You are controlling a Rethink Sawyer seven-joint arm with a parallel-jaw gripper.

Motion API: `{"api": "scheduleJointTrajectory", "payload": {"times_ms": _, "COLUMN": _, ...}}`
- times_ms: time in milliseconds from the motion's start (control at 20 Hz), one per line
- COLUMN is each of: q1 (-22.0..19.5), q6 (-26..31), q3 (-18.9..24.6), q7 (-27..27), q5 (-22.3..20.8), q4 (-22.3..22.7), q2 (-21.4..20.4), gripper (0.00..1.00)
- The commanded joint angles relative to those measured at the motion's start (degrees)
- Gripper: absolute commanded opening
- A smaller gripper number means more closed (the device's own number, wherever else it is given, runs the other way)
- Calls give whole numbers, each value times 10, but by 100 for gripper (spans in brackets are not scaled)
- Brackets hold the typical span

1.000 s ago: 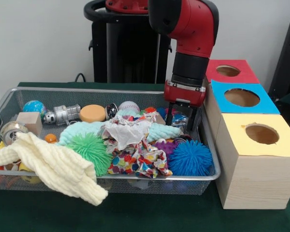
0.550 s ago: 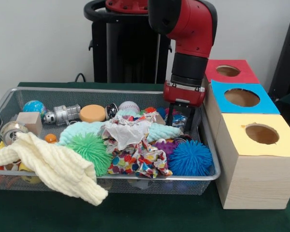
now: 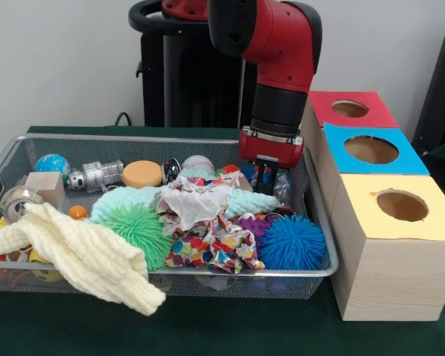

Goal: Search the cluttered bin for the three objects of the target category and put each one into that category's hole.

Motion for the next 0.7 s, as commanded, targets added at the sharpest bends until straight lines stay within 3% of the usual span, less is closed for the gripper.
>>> {"api": "scheduleJointTrajectory", "payload": {"times_ms": 50, "q1": -16, "q6": 94, "q3": 86, "q7": -28, "q5": -6, "q4": -8, "q2": 36, "gripper": 0}}
{"api": "scheduleJointTrajectory", "payload": {"times_ms": 350, "q1": -20, "q6": 110, "q3": 92, "q7": -33, "q5": -3, "q4": -11, "q2": 14, "gripper": 0}}
{"api": "scheduleJointTrajectory", "payload": {"times_ms": 700, "q1": -48, "q6": 158, "q3": 129, "q7": -50, "q5": 0, "q4": 34, "q2": -62, "gripper": 0}}
